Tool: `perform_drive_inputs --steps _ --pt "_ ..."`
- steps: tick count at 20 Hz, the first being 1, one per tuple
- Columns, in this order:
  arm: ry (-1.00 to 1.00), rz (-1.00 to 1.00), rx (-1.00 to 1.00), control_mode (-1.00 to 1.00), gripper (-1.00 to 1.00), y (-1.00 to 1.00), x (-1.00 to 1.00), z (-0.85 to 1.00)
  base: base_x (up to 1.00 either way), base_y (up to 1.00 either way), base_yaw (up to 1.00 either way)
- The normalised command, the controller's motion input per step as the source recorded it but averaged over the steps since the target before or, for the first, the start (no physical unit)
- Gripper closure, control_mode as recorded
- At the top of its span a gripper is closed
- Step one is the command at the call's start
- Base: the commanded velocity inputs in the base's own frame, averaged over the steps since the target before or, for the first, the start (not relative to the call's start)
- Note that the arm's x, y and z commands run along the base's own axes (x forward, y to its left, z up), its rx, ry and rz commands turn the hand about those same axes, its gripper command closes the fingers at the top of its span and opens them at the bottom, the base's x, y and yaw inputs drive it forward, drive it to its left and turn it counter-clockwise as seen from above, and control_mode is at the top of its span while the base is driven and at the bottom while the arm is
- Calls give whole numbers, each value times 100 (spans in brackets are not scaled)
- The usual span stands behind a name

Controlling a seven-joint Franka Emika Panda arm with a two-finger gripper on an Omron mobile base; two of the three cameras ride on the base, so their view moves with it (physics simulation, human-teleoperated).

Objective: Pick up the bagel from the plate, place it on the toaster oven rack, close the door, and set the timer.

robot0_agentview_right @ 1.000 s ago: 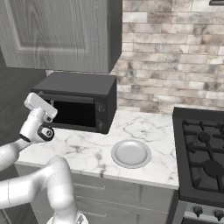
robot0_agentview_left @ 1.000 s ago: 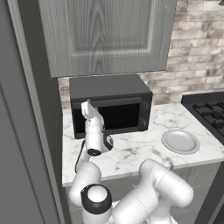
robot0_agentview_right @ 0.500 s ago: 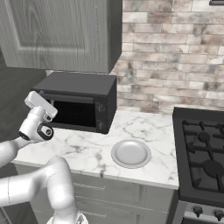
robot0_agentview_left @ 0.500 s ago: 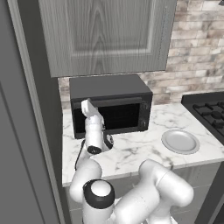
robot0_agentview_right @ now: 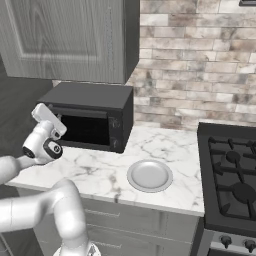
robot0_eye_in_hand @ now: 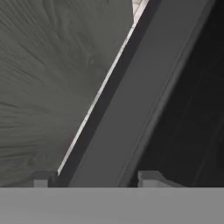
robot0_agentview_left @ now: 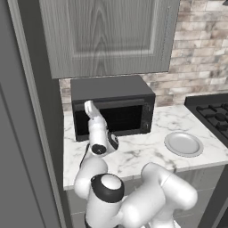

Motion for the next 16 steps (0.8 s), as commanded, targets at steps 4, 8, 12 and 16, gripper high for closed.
perform_drive_inputs --steps 4,8,12,16 --pt "10 8 4 -100 -100 64 9 -38 0 0 0" --pt "3 12 1 -100 -100 95 -1 -30 0 0 0" --pt "1 11 0 -100 -100 100 -3 -23 0 0 0" --pt "0 8 0 -100 -100 84 -5 -5 0 0 0"
